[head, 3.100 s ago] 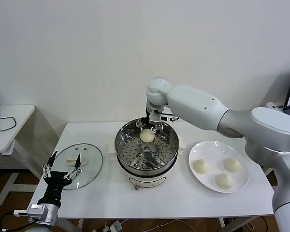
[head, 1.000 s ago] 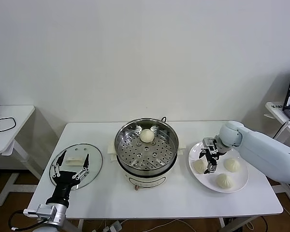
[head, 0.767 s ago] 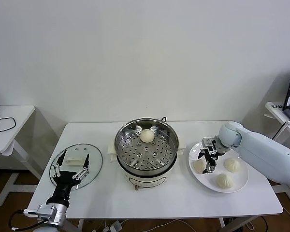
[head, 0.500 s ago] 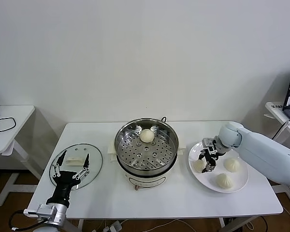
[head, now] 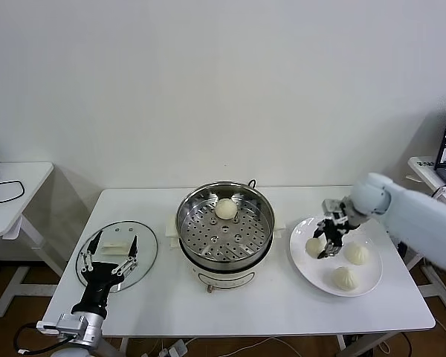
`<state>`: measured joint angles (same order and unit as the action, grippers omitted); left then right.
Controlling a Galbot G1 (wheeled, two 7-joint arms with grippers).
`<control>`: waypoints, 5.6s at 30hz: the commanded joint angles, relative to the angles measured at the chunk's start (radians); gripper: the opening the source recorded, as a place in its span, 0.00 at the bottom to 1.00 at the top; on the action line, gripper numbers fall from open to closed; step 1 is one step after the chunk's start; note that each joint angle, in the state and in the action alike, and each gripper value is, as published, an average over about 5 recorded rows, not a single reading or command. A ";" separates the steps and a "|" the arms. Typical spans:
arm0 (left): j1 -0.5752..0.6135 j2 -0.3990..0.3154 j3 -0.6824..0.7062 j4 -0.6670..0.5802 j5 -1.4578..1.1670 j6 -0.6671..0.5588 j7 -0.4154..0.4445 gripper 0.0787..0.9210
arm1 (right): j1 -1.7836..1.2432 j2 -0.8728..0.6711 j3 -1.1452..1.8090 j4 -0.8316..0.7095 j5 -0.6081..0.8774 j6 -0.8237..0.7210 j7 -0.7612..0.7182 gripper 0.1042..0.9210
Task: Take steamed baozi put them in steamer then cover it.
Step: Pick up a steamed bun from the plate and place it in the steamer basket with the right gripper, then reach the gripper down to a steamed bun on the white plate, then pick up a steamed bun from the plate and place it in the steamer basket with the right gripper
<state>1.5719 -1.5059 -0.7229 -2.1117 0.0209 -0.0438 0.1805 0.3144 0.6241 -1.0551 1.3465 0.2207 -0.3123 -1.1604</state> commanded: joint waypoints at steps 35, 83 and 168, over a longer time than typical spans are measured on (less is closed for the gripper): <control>-0.021 0.020 -0.066 0.015 -0.028 0.004 0.012 0.88 | 0.226 0.798 -0.211 -0.217 0.265 -0.380 0.103 0.70; -0.002 0.009 -0.026 -0.021 -0.004 0.007 0.001 0.88 | 0.260 -0.168 -0.195 0.233 -0.018 -0.068 -0.116 0.88; -0.006 0.009 -0.009 -0.008 0.022 0.003 -0.002 0.88 | 0.412 0.116 -0.035 0.117 -0.181 0.363 -0.133 0.68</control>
<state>1.5661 -1.4975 -0.7269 -2.1202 0.0429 -0.0409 0.1769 0.4888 0.6384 -0.9840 1.4140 0.0274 -0.0960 -1.2961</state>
